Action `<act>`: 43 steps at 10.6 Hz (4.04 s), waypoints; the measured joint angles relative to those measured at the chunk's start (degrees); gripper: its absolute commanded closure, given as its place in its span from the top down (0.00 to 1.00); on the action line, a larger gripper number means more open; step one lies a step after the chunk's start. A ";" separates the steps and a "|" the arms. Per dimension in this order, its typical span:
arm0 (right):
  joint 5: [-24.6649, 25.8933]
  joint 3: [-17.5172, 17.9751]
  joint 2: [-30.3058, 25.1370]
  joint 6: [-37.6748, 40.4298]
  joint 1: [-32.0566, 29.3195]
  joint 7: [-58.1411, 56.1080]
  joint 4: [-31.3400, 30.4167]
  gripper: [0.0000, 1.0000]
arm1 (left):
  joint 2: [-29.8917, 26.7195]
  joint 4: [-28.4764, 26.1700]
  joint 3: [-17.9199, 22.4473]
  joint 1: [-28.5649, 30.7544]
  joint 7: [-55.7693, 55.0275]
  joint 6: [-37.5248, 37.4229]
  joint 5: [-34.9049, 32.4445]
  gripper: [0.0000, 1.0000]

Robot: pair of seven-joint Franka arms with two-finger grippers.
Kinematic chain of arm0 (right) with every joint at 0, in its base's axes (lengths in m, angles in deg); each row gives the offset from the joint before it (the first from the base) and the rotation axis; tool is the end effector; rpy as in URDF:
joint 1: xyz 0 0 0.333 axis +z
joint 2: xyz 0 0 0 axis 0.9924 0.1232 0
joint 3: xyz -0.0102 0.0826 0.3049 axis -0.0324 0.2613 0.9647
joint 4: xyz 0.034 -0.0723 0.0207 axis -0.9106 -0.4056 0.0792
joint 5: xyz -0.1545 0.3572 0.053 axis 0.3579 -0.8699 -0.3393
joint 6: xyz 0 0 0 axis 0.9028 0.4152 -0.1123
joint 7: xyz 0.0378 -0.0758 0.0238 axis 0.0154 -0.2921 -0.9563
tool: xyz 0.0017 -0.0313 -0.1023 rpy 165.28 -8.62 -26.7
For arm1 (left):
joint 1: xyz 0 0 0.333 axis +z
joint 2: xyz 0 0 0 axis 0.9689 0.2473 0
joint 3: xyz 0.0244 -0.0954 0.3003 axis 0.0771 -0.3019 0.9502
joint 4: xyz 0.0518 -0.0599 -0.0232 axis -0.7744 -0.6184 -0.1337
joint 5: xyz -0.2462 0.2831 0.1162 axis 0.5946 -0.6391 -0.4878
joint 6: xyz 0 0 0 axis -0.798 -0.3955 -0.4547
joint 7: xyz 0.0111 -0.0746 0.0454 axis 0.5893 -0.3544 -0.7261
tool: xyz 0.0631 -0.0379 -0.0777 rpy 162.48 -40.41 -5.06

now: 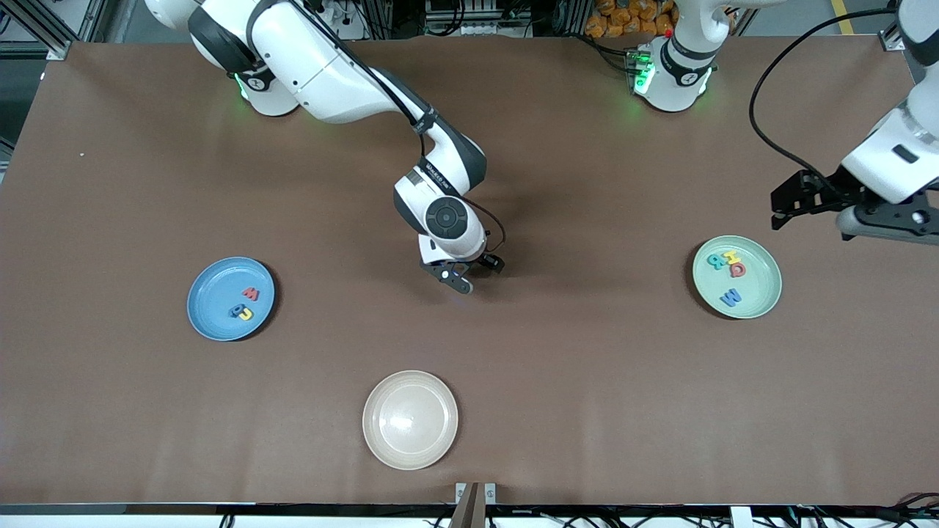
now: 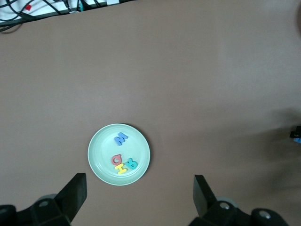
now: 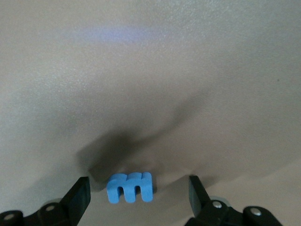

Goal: Sort upper and lower case letters into plates

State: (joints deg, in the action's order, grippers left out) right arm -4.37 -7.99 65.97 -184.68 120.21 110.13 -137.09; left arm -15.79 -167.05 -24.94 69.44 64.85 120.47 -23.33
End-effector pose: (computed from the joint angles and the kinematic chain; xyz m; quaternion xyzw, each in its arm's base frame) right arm 0.5087 0.5131 0.1689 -0.9500 0.2933 0.0983 0.0425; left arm 0.5797 -0.0575 0.6156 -0.9946 0.0857 -0.0582 0.0058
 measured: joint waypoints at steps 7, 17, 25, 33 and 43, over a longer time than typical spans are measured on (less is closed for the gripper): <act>0.36 0.02 0.13 0.00 0.04 0.06 1.00 0.34 | -2.04 0.62 1.86 -1.32 -1.77 -2.18 0.12 1.00; 0.98 -0.72 -1.07 6.67 -3.50 -0.15 4.67 0.00 | -2.01 0.71 2.01 -1.17 -6.00 -5.27 0.12 1.00; 1.81 -4.75 -5.74 19.89 -30.25 -30.98 4.79 0.00 | -2.10 0.99 2.26 -1.01 -6.14 -7.24 0.12 1.00; 1.87 -17.46 -6.01 25.48 -32.10 -53.17 1.28 0.98 | -2.12 1.07 2.62 -0.97 -6.14 -7.27 0.12 1.00; 1.84 -17.55 -25.92 31.46 -32.50 -54.76 0.06 1.00 | -4.36 0.70 2.81 -0.72 -7.83 -8.17 0.12 1.00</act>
State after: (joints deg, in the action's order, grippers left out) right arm -2.52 -25.54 40.05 -153.22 87.71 55.36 -137.04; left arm -20.15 -166.35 -22.14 68.72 57.02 112.29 -23.21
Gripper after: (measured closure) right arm 0.000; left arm 0.000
